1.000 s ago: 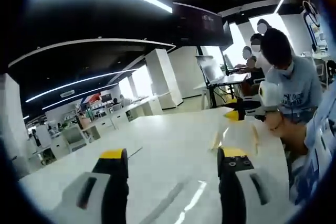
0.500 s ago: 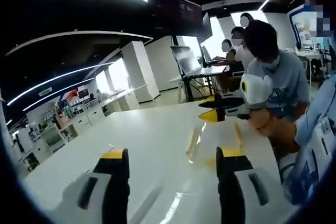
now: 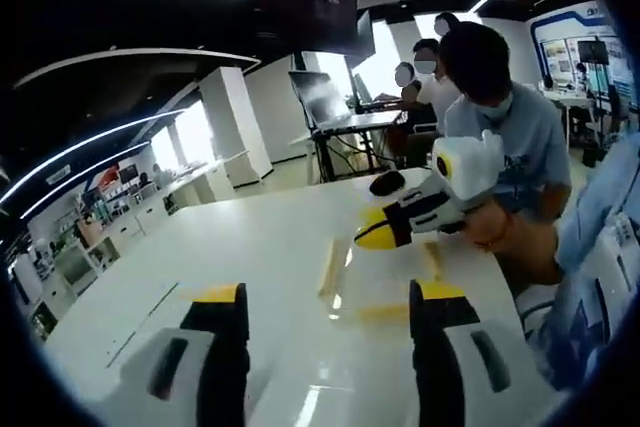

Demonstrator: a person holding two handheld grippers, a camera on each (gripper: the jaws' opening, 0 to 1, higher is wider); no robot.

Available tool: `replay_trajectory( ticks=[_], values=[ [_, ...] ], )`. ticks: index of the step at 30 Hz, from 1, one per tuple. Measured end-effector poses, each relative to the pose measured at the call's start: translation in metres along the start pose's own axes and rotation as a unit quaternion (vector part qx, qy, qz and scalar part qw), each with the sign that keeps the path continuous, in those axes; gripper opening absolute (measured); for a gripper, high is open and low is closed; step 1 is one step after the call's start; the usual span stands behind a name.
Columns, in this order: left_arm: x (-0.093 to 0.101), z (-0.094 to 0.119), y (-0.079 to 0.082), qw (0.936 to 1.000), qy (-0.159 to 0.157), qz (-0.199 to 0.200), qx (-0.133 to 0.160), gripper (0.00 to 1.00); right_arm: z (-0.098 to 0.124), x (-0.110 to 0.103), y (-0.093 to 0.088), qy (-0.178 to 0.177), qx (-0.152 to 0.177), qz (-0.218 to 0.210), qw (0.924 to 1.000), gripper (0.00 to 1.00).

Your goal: Snap each plastic latch of the storage box into its locked position after aligning the lid with the box until every specified latch is closed and the lid sits flush.

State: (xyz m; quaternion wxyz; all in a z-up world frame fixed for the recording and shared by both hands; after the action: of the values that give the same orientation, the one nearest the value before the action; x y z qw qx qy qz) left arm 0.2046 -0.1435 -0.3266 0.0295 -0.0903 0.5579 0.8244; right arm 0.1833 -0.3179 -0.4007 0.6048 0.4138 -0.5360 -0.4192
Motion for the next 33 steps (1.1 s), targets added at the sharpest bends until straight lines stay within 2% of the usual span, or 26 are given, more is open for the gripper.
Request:
replay_trajectory(
  ticks=[12, 15, 21, 23, 27, 30, 33],
  values=[
    [0.001, -0.023, -0.004, 0.9993, -0.030, 0.006, -0.023, 0.60, -0.004, -0.013, -0.013, 0.029, -0.044, 0.017, 0.9985, 0.00],
    [0.004, -0.034, -0.010, 0.9974, -0.050, 0.006, -0.052, 0.60, -0.005, -0.019, -0.020, 0.044, -0.067, 0.034, 0.9962, 0.00],
    [0.009, -0.045, -0.013, 0.9955, -0.063, -0.001, -0.071, 0.56, -0.005, -0.021, -0.018, 0.042, -0.064, 0.038, 0.9963, 0.00],
    [0.011, -0.049, -0.018, 0.9920, -0.067, -0.009, -0.107, 0.56, -0.005, -0.021, -0.018, 0.042, -0.062, 0.043, 0.9963, 0.00],
    [0.012, -0.062, -0.020, 0.9892, -0.079, -0.011, -0.123, 0.41, -0.004, -0.022, -0.018, 0.041, -0.061, 0.044, 0.9963, 0.00],
    [0.014, -0.075, -0.023, 0.9858, -0.105, 0.001, -0.132, 0.30, -0.004, -0.023, -0.018, 0.043, -0.059, 0.044, 0.9963, 0.00],
    [0.017, -0.082, -0.027, 0.9823, -0.112, 0.003, -0.150, 0.22, -0.003, -0.023, -0.018, 0.042, -0.059, 0.046, 0.9963, 0.00]
  ],
)
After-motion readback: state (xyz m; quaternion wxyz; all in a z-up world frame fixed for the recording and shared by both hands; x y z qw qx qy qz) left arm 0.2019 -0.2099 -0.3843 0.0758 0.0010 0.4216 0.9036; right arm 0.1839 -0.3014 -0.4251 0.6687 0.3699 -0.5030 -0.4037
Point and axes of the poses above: the point that each gripper's makers call its tool centre point, and the gripper's own axes: z roughly backward along the fingers, x roughly to its right, y roughly out of its top, the point moved 5 cm from there along z, roughly backward along the fingers, and after that the axes turned 11 degrees about -y, right-handed, at the moved point
